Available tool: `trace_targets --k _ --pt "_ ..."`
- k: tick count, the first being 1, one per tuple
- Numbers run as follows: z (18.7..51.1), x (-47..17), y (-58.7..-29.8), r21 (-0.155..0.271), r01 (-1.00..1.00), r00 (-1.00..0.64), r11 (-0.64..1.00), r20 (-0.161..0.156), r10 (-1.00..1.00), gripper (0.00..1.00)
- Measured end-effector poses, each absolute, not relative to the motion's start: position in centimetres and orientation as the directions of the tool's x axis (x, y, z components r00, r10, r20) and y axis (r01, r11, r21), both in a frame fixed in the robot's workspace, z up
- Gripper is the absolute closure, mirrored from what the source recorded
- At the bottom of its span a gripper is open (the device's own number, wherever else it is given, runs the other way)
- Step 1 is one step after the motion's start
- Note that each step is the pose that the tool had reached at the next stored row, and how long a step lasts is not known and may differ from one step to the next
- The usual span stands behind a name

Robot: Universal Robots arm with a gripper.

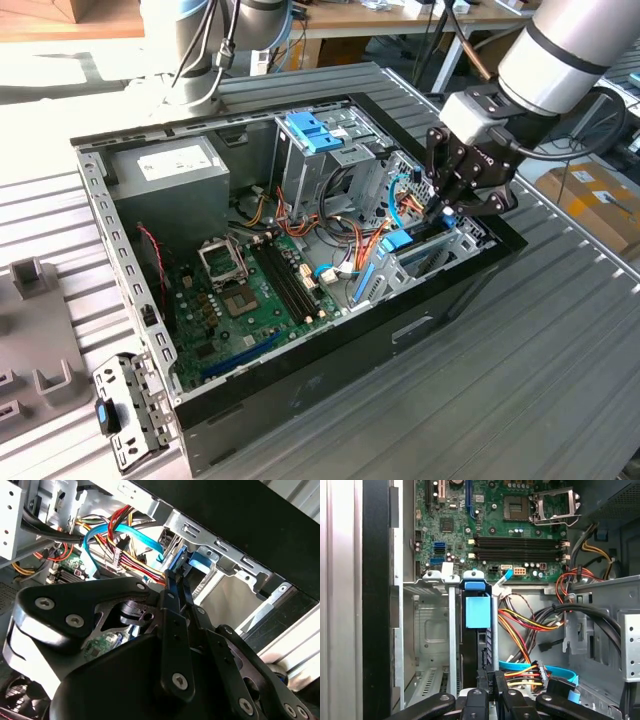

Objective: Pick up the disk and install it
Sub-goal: 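Insert the first disk wire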

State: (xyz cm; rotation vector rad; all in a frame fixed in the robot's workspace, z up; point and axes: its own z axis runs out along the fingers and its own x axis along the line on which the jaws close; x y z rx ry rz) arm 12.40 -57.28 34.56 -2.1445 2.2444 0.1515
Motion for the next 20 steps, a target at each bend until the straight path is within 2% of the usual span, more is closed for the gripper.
trace_targets --k 20 --pt "34.82 12.55 -57.79 0.047 -0.997 -0.057 0.053 -0.092 -0.994 0.83"
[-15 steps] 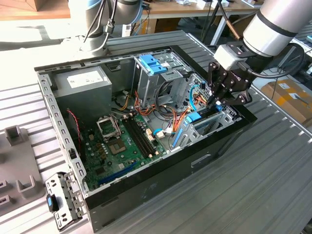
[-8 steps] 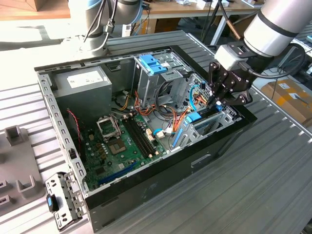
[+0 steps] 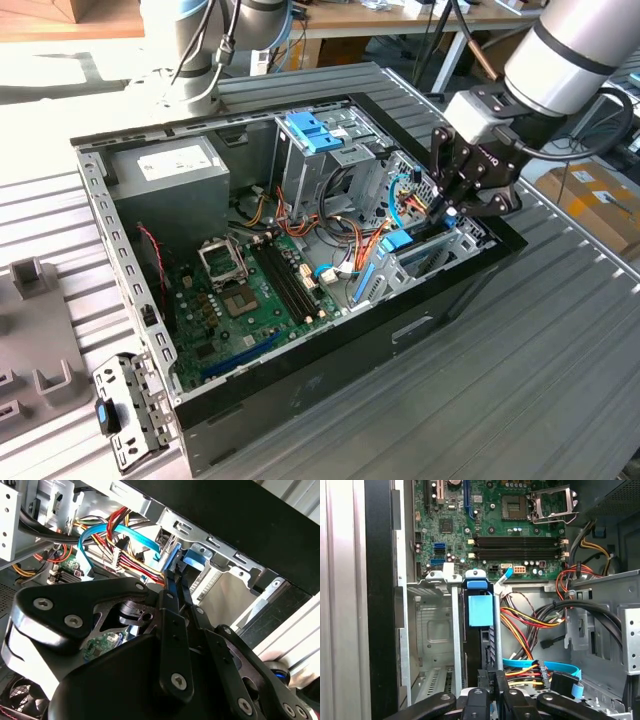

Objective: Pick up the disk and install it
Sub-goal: 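Insert the first disk wire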

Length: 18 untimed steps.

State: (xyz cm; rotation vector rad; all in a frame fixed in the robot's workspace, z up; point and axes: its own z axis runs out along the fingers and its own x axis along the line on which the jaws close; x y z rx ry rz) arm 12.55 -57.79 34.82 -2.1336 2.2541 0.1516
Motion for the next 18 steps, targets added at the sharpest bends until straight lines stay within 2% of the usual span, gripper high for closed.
trace_targets --k 18 --pt "34.17 12.45 -58.23 0.048 -0.997 -0.057 0.052 -0.097 -0.994 0.83"
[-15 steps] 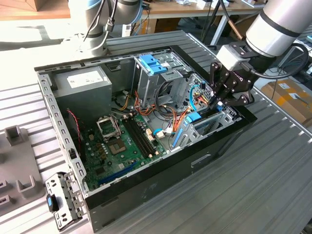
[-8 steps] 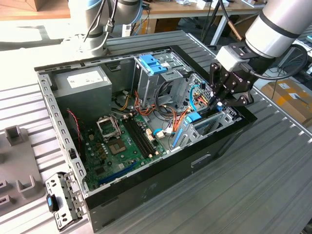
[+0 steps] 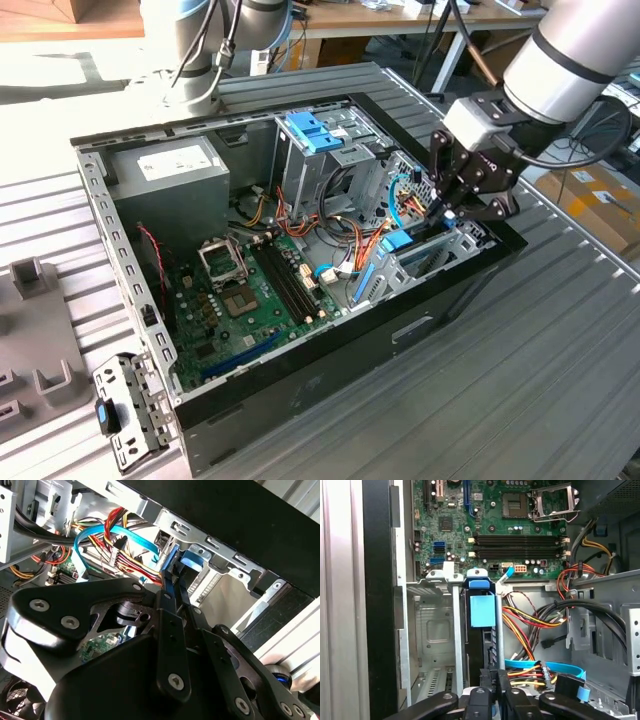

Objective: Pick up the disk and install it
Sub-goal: 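Insert the first disk wire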

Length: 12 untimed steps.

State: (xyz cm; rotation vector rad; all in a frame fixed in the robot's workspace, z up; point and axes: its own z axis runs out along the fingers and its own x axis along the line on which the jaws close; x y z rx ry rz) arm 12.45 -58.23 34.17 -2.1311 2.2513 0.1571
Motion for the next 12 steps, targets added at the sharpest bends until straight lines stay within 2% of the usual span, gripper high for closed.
trace_targets --k 12 --pt "34.92 12.54 -58.34 0.048 -0.997 -0.057 0.053 -0.097 -0.994 0.83"
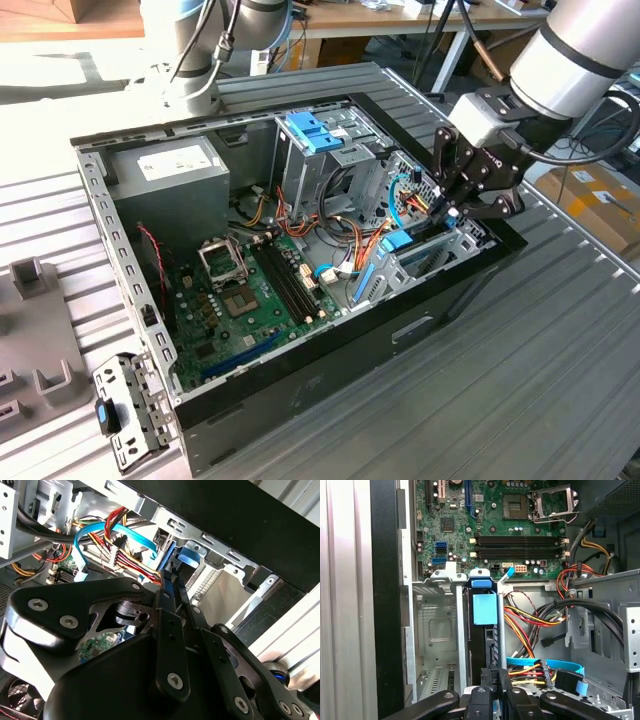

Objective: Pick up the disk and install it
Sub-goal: 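Insert the first disk wire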

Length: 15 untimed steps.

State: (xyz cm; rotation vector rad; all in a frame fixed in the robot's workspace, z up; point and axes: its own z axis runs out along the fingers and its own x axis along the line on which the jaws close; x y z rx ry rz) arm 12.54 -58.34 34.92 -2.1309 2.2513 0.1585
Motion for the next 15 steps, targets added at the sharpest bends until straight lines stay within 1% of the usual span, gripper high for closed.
trace_targets --k 15 --pt "34.25 12.76 -58.28 0.064 -0.997 -0.058 0.052 -0.097 -0.994 0.83"
